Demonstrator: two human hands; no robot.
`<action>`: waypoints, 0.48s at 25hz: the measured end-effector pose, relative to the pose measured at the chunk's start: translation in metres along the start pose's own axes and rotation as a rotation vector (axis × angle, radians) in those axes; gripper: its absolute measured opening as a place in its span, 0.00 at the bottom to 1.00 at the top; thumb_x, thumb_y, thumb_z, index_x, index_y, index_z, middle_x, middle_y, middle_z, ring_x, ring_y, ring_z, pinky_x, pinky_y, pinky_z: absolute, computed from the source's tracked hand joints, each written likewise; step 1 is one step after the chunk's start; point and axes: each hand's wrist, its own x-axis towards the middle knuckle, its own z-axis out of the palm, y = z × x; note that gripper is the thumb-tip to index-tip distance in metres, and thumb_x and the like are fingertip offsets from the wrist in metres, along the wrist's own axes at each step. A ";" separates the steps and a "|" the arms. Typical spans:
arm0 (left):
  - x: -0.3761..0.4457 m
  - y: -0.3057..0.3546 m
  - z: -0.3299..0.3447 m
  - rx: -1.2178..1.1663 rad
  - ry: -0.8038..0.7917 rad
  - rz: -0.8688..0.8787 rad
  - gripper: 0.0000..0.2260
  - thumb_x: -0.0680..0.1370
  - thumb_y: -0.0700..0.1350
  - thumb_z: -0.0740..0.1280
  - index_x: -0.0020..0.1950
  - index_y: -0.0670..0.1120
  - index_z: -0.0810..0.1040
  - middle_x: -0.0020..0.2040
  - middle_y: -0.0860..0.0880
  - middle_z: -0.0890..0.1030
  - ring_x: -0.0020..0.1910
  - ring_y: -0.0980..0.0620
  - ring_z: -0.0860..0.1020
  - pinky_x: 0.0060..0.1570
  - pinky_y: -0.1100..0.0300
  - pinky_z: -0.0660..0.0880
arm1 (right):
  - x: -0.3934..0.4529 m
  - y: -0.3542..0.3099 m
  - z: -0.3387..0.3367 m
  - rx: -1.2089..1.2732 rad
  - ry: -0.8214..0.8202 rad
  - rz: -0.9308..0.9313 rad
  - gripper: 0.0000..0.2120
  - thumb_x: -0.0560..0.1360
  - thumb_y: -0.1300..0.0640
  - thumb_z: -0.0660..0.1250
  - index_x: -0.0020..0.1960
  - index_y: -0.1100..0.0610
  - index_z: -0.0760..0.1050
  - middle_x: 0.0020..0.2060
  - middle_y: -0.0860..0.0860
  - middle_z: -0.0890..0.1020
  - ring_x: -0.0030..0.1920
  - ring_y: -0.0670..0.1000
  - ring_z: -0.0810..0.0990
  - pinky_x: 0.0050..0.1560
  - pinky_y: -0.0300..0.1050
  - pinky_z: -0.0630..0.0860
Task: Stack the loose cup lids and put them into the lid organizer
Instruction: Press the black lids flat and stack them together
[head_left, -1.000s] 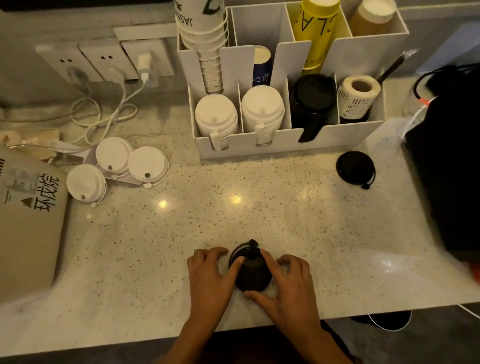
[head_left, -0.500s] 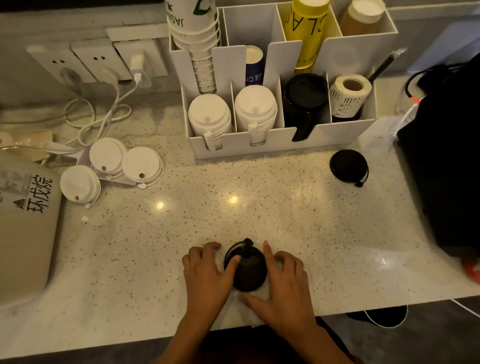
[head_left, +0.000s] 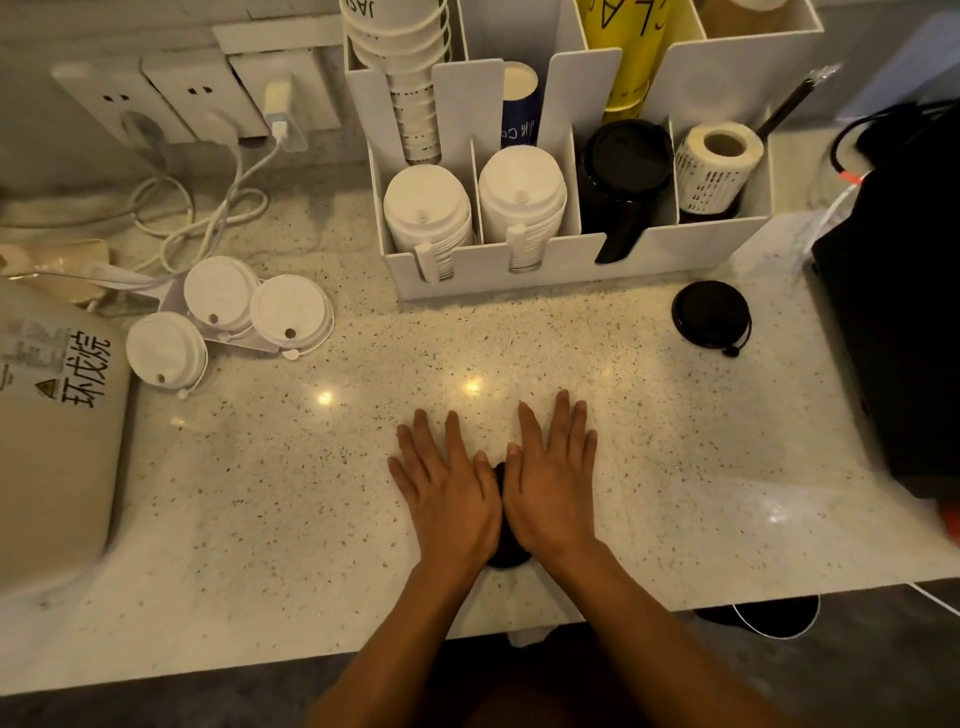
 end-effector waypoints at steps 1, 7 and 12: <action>-0.001 0.000 0.003 0.007 -0.002 -0.003 0.27 0.81 0.54 0.45 0.80 0.49 0.49 0.81 0.42 0.44 0.79 0.42 0.39 0.76 0.39 0.41 | 0.000 0.001 0.001 -0.008 0.012 -0.003 0.28 0.80 0.46 0.42 0.80 0.51 0.51 0.79 0.59 0.42 0.78 0.58 0.35 0.77 0.61 0.40; -0.005 0.000 0.003 -0.047 -0.006 0.012 0.26 0.83 0.54 0.42 0.79 0.47 0.54 0.81 0.43 0.47 0.80 0.44 0.41 0.76 0.38 0.41 | 0.000 -0.004 -0.002 -0.005 0.055 0.005 0.27 0.79 0.51 0.46 0.78 0.52 0.57 0.80 0.60 0.47 0.79 0.59 0.40 0.77 0.61 0.43; -0.039 -0.012 0.006 -0.088 -0.001 0.162 0.24 0.84 0.52 0.44 0.77 0.46 0.61 0.81 0.45 0.54 0.80 0.47 0.46 0.76 0.40 0.46 | -0.006 -0.004 -0.002 0.009 0.065 0.014 0.25 0.79 0.54 0.50 0.77 0.52 0.59 0.79 0.60 0.50 0.79 0.59 0.43 0.77 0.59 0.43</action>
